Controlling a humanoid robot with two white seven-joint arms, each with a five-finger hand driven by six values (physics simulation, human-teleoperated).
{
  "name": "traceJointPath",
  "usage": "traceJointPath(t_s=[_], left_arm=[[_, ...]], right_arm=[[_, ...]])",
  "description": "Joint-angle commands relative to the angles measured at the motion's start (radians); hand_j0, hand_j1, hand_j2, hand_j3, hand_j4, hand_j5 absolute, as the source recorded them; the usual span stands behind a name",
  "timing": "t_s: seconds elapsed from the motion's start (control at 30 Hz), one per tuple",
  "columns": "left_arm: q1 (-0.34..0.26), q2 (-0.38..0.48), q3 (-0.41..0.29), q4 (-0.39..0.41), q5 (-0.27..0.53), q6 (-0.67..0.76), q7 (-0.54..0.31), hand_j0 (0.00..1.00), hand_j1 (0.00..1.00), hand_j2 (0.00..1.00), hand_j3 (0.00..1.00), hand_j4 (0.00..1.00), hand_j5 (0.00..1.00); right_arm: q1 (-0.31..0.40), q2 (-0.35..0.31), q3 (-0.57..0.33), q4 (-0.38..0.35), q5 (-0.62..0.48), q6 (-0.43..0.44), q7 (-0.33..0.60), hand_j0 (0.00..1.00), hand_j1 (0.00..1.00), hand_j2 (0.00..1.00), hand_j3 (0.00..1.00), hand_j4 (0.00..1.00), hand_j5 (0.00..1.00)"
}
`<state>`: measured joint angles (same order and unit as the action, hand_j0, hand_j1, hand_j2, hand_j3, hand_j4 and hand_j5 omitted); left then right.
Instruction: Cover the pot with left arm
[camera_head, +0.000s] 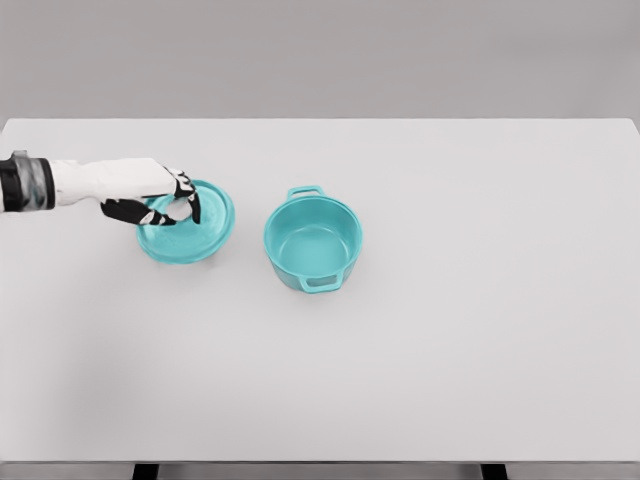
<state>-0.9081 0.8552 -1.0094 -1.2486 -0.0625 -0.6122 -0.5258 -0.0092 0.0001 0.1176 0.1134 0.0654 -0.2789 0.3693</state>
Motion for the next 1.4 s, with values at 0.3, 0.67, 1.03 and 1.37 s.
traceJointPath(t_s=[0.3,0.67,1.03,1.37], left_arm=[[-0.098,0.03,-0.11,-0.17,0.067,0.001,0.001,0.5,0.5,0.5,0.5,0.5,0.5],[-0.17,-0.041,-0.189,-0.17,0.069,0.001,0.016,0.5,0.5,0.5,0.5,0.5,0.5],[-0.239,-0.145,-0.268,-0.123,0.069,0.001,0.024,0.51,0.51,0.51,0.51,0.51,0.51],[-0.295,-0.252,-0.307,-0.042,0.072,0.001,0.023,0.51,0.51,0.51,0.51,0.51,0.51]], right_arm=[[0.0,0.0,-0.001,-0.001,0.001,-0.002,0.0,1.0,1.0,1.0,1.0,1.0,1.0],[0.002,0.0,0.0,0.0,0.001,0.0,0.0,1.0,1.0,1.0,1.0,1.0,1.0],[0.0,0.0,0.001,0.0,0.001,0.0,0.0,1.0,1.0,1.0,1.0,1.0,1.0],[0.0,0.0,0.001,-0.001,0.001,0.0,0.0,1.0,1.0,1.0,1.0,1.0,1.0]])
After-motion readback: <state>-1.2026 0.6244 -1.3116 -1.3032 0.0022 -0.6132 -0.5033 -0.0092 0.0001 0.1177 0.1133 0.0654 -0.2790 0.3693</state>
